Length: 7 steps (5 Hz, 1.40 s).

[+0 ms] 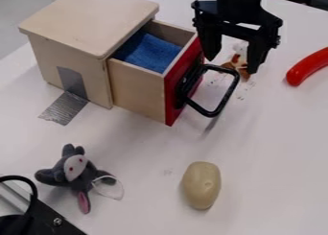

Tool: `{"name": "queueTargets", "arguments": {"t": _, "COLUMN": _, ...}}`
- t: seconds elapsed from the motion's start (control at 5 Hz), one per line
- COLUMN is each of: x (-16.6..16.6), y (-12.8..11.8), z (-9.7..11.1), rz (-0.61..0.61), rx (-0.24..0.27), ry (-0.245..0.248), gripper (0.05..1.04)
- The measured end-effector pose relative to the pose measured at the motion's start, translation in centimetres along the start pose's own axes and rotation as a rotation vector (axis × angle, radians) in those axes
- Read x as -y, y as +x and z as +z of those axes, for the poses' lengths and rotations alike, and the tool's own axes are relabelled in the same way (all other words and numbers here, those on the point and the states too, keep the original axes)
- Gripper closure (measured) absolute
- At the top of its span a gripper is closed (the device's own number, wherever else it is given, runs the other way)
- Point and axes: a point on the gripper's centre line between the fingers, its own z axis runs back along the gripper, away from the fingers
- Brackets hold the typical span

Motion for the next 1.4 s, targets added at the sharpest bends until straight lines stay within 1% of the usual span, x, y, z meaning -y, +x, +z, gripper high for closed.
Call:
{"name": "queueTargets", "arguments": {"t": 0.2, "x": -0.1, "y": -0.6, "z": -1.0, "rz": 0.003, "rx": -0.038, "ry": 0.003, "gripper": 0.083}}
{"name": "queueTargets", "arguments": {"t": 0.4, "x": -1.1, "y": -4.7, "z": -1.0, "rz": -0.014, "rx": -0.060, "ry": 0.025, "gripper": 0.083}}
{"name": "queueTargets", "arguments": {"t": 0.6, "x": -3.4, "y": -8.9, "z": -0.1, "rz": -0.008, "rx": -0.046, "ry": 0.034, "gripper": 0.083}}
{"name": "queueTargets", "arguments": {"t": 0.8, "x": -5.5, "y": -12.5, "z": 0.0, "rz": -0.025, "rx": -0.036, "ry": 0.061, "gripper": 0.083}}
{"name": "queueTargets", "arguments": {"t": 1.0, "x": -7.4, "y": -15.5, "z": -0.8, "rz": -0.043, "rx": -0.055, "ry": 0.100, "gripper": 0.083}}
{"name": "queueTargets", "arguments": {"t": 1.2, "x": -9.8, "y": -18.2, "z": -2.1, "rz": -0.022, "rx": -0.066, "ry": 0.135, "gripper": 0.083}}
{"name": "queueTargets", "arguments": {"t": 1.4, "x": -11.4, "y": -19.6, "z": -3.0, "rz": -0.009, "rx": -0.077, "ry": 0.155, "gripper": 0.083}}
